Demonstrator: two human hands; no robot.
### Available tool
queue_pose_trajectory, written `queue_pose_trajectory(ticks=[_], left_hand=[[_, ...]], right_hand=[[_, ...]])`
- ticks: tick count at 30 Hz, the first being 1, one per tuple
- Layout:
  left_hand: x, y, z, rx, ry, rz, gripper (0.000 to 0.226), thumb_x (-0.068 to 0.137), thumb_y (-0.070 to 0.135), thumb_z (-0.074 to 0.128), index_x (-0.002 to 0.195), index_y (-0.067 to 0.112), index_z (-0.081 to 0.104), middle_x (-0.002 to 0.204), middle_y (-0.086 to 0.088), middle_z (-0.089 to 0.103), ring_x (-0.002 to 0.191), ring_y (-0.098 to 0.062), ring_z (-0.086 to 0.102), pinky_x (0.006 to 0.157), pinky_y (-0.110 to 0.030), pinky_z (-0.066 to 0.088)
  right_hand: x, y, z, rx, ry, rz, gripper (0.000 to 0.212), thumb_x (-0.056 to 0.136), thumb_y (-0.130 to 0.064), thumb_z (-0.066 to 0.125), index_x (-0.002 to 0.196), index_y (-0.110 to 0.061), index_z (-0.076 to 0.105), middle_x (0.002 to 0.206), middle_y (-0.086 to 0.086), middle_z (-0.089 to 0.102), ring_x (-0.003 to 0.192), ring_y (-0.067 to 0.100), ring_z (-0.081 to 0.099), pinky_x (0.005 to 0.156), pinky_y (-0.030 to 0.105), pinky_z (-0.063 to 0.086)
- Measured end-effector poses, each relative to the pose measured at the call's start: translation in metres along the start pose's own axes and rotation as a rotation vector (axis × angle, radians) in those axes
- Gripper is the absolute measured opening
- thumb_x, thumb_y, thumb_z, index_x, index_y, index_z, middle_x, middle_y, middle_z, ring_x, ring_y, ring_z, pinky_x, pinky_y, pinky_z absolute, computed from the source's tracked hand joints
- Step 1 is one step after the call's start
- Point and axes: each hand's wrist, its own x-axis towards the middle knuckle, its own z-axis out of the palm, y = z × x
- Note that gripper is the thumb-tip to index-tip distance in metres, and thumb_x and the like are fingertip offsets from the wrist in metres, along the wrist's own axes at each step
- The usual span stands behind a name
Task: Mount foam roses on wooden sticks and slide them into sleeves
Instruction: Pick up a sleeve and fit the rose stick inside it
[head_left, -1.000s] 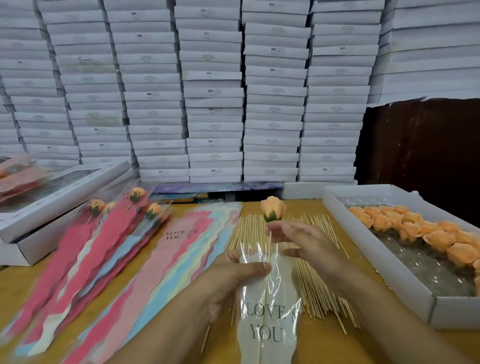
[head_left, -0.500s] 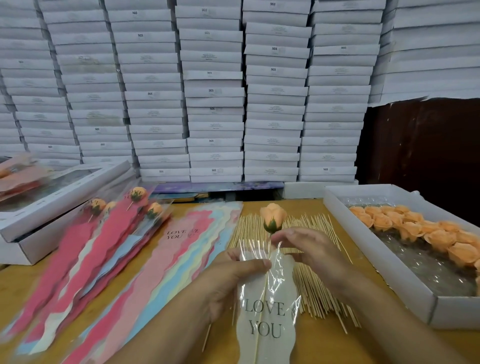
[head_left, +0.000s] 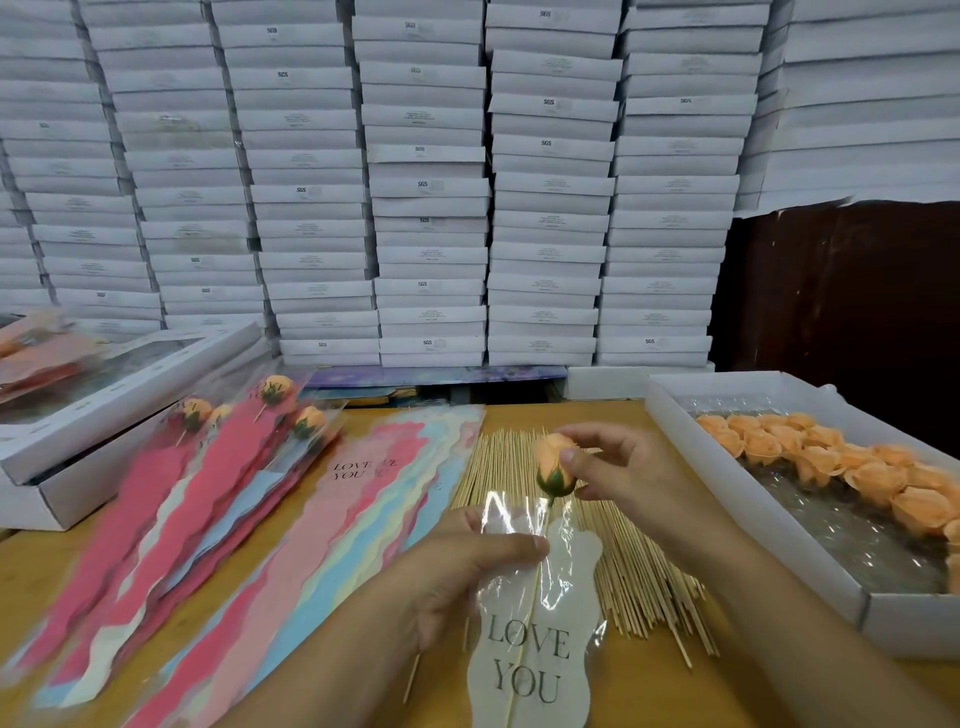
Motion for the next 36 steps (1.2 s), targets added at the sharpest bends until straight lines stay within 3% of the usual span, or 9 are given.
queue_pose_trajectory(ticks=[4,8,10,14,18,24,29,32,36], left_hand=[[0.001,-0.002,-0.001,-0.060,-0.002,0.014,0.044,0.064,0.014,0.090,0.104,0.008,0.074,0.102,-0.020,0.076,0.088,-0.030,0.074,0.083,-0.040,0.059],[0.001,-0.002,0.004,-0.076,0.040,0.021,0.072,0.062,0.020,0.090,0.124,-0.004,0.063,0.110,-0.024,0.073,0.097,-0.034,0.069,0.102,-0.050,0.051],[0.002,-0.001,0.005,-0.079,0.058,0.027,0.076,0.062,0.025,0.091,0.123,-0.008,0.060,0.112,-0.025,0.072,0.102,-0.036,0.068,0.107,-0.052,0.047],[0.003,0.000,0.007,-0.087,0.033,0.032,0.051,0.067,0.031,0.088,0.104,0.001,0.070,0.097,-0.020,0.074,0.082,-0.029,0.070,0.080,-0.035,0.057],[0.003,0.000,0.007,-0.146,0.046,0.025,0.067,0.067,0.026,0.086,0.118,-0.010,0.064,0.103,-0.025,0.072,0.090,-0.034,0.067,0.090,-0.043,0.053],[0.004,0.002,0.006,-0.156,0.065,0.025,0.066,0.074,0.013,0.083,0.127,-0.014,0.055,0.110,-0.030,0.069,0.083,-0.032,0.066,0.076,-0.037,0.056],[0.002,0.005,0.008,-0.189,0.072,0.034,0.061,0.067,0.011,0.085,0.121,-0.005,0.062,0.113,-0.030,0.069,0.093,-0.034,0.065,0.095,-0.048,0.050],[0.001,0.006,0.008,-0.187,0.036,0.035,0.059,0.079,0.010,0.080,0.130,-0.008,0.058,0.120,-0.033,0.066,0.097,-0.037,0.064,0.086,-0.043,0.055],[0.000,0.008,0.006,-0.192,0.030,0.059,0.048,0.077,0.013,0.081,0.120,-0.001,0.065,0.098,-0.021,0.074,0.081,-0.029,0.070,0.071,-0.034,0.058]], right_hand=[[-0.003,0.001,0.006,0.007,-0.025,-0.009,0.020,0.090,-0.017,0.070,0.107,-0.027,0.072,0.095,-0.010,0.077,0.084,0.009,0.073,0.066,0.019,0.055],[-0.003,0.002,0.011,0.021,-0.045,-0.024,0.020,0.088,-0.016,0.073,0.099,-0.032,0.072,0.092,-0.008,0.077,0.084,0.011,0.074,0.069,0.019,0.057],[-0.003,0.003,0.012,0.023,-0.048,-0.017,0.020,0.087,-0.017,0.074,0.099,-0.032,0.072,0.093,-0.009,0.077,0.085,0.012,0.074,0.072,0.021,0.058],[-0.002,0.005,0.013,0.019,-0.044,-0.004,0.019,0.086,-0.017,0.075,0.098,-0.031,0.073,0.093,-0.008,0.077,0.082,0.012,0.074,0.070,0.020,0.058],[0.000,0.006,0.014,-0.017,-0.040,0.005,0.020,0.086,-0.018,0.075,0.095,-0.036,0.072,0.094,-0.012,0.076,0.083,0.008,0.073,0.072,0.021,0.058],[0.001,0.009,0.015,-0.070,-0.026,0.043,0.019,0.087,-0.021,0.075,0.088,-0.040,0.072,0.093,-0.016,0.075,0.087,0.006,0.071,0.084,0.031,0.058],[0.000,0.008,0.017,-0.065,-0.025,0.053,0.018,0.086,-0.021,0.076,0.084,-0.039,0.073,0.090,-0.016,0.075,0.080,0.003,0.071,0.075,0.024,0.056],[0.000,0.009,0.019,-0.070,-0.033,0.054,0.018,0.086,-0.021,0.076,0.083,-0.038,0.073,0.091,-0.015,0.075,0.083,0.005,0.071,0.076,0.024,0.057],[-0.001,0.008,0.021,-0.047,-0.062,0.082,0.021,0.089,-0.020,0.072,0.079,-0.036,0.078,0.089,-0.012,0.076,0.084,0.004,0.071,0.077,0.023,0.054]])
